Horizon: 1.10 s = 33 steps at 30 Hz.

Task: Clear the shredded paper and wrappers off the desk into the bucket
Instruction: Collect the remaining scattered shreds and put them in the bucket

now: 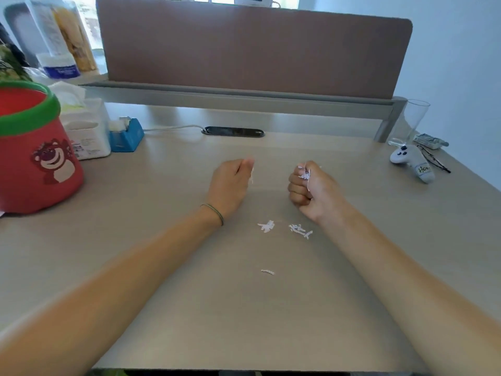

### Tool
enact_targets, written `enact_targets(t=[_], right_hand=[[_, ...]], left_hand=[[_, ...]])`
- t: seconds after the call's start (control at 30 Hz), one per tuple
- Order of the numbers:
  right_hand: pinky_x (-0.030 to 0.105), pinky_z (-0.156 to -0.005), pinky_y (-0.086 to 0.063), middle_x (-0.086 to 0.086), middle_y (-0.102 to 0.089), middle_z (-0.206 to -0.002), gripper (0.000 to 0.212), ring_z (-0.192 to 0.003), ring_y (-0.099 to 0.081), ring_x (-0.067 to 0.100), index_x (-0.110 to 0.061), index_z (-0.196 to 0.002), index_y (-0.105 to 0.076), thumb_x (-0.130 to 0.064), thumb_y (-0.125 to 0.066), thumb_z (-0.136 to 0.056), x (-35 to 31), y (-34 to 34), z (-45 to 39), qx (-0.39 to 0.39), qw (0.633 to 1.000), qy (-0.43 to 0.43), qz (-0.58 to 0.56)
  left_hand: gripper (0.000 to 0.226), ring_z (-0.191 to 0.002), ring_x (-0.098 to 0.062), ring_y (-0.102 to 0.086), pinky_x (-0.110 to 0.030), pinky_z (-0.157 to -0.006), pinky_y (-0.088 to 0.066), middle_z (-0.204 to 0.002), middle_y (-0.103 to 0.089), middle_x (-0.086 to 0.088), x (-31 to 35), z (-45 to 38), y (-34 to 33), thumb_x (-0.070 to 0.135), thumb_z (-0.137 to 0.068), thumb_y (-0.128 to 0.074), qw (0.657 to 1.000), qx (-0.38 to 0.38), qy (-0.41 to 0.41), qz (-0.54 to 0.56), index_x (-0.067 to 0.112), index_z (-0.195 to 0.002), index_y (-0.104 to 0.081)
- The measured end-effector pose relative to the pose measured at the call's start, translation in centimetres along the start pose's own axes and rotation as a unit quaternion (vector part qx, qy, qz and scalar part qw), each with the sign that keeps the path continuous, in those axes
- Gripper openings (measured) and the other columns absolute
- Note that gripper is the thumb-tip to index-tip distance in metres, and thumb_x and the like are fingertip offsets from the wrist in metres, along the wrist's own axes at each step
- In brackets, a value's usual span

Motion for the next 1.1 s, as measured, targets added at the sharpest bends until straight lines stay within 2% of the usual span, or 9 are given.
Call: enact_targets(t=[0.1,0.2,0.3,0.57,0.67,0.77,0.93,1.03,1.1], right_hand=[[0.020,-0.029,-0.008,-0.007,-0.021,-0.044,0.033,-0.030,-0.014,0.007,-0.019,-0.061,-0.034,-0.010,-0.030,-0.093,-1.0,-3.6,-1.0,-0.034,0.999,0.000,-0.015],[0.020,-0.030,-0.007,-0.006,-0.020,-0.046,0.033,-0.031,-0.013,0.007,-0.019,-0.061,-0.035,-0.008,-0.033,-0.092,-2.3,-7.8,-1.9,-0.060,0.998,0.007,-0.029],[0.021,-0.030,-0.008,-0.006,-0.020,-0.047,0.034,-0.032,-0.013,0.007,-0.019,-0.062,-0.036,-0.009,-0.034,-0.095,-3.3,-12.5,-2.9,-0.089,0.995,0.008,-0.037],[0.021,-0.027,-0.013,-0.006,-0.021,-0.052,0.035,-0.034,-0.015,0.008,-0.019,-0.063,-0.036,-0.011,-0.040,-0.096,-2.8,-25.6,-4.5,-0.190,0.981,-0.017,-0.024],[0.021,-0.027,-0.015,-0.005,-0.022,-0.053,0.034,-0.034,-0.015,0.008,-0.018,-0.063,-0.036,-0.012,-0.041,-0.096,-1.8,-29.7,-4.7,-0.215,0.976,-0.029,-0.016],[0.021,-0.028,-0.015,-0.005,-0.025,-0.050,0.037,-0.034,-0.016,0.008,-0.017,-0.062,-0.039,-0.014,-0.042,-0.099,-0.7,-33.0,-4.9,-0.231,0.972,-0.044,-0.007],[0.019,-0.028,-0.013,-0.005,-0.022,-0.051,0.033,-0.035,-0.013,0.008,-0.019,-0.062,-0.034,-0.007,-0.040,-0.093,1.3,-37.2,-6.0,-0.245,0.968,-0.048,0.009],[0.019,-0.029,-0.013,-0.005,-0.021,-0.053,0.033,-0.037,-0.012,0.008,-0.019,-0.062,-0.034,-0.005,-0.040,-0.092,2.5,-39.2,-6.1,-0.249,0.967,-0.053,0.024],[0.019,-0.030,-0.013,-0.005,-0.021,-0.053,0.033,-0.037,-0.012,0.008,-0.018,-0.063,-0.035,-0.004,-0.039,-0.092,3.0,-40.6,-6.1,-0.259,0.964,-0.052,0.036]], left_hand=[[0.056,-0.047,-0.012,-0.038,-0.029,-0.056,-0.033,-0.043,-0.040,0.008,0.7,-2.1,3.0,0.039,-0.104,-0.042,0.997,0.039,0.026,0.054,0.022,-0.051,-0.035],[0.053,-0.053,-0.021,-0.033,-0.037,-0.060,-0.032,-0.047,-0.035,0.007,1.8,-4.4,6.9,0.047,-0.094,-0.042,0.989,0.072,0.063,0.109,0.023,-0.047,-0.035],[0.051,-0.054,-0.018,-0.032,-0.036,-0.062,-0.034,-0.058,-0.036,-0.003,3.0,-6.4,11.9,0.044,-0.099,-0.042,0.985,0.110,0.078,0.112,0.022,-0.054,-0.038],[0.054,-0.044,-0.013,-0.033,-0.026,-0.051,-0.030,-0.049,-0.038,0.005,3.1,-9.0,26.3,0.040,-0.098,-0.047,0.975,0.192,0.092,0.060,0.026,-0.046,-0.043],[0.046,-0.040,-0.013,-0.032,-0.022,-0.047,-0.029,-0.051,-0.037,0.001,1.1,-9.1,31.2,0.035,-0.100,-0.049,0.975,0.190,0.118,-0.011,0.017,-0.058,-0.044],[0.050,-0.047,-0.019,-0.037,-0.030,-0.054,-0.034,-0.054,-0.041,-0.003,-1.1,-9.1,35.9,0.037,-0.100,-0.047,0.965,0.159,0.140,-0.155,0.015,-0.056,-0.042],[0.056,-0.050,-0.017,-0.042,-0.036,-0.064,-0.045,-0.052,-0.044,-0.001,-4.0,-8.1,39.2,0.034,-0.104,-0.044,0.922,0.049,0.149,-0.353,0.013,-0.052,-0.041],[0.051,-0.047,-0.017,-0.041,-0.032,-0.055,-0.042,-0.050,-0.047,-0.001,-5.7,-7.8,40.1,0.028,-0.098,-0.047,0.890,0.015,0.154,-0.428,0.013,-0.049,-0.042],[0.046,-0.049,-0.019,-0.043,-0.035,-0.058,-0.047,-0.051,-0.045,-0.002,-6.4,-7.7,40.5,0.027,-0.094,-0.051,0.869,-0.011,0.155,-0.469,0.013,-0.051,-0.043]])
Point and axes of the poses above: each hand's wrist, its own z-axis away from the middle knuckle, its own y-axis out of the back of the hand, x = y × z, the point moved 5 cm from there along -z, towards the middle knuckle
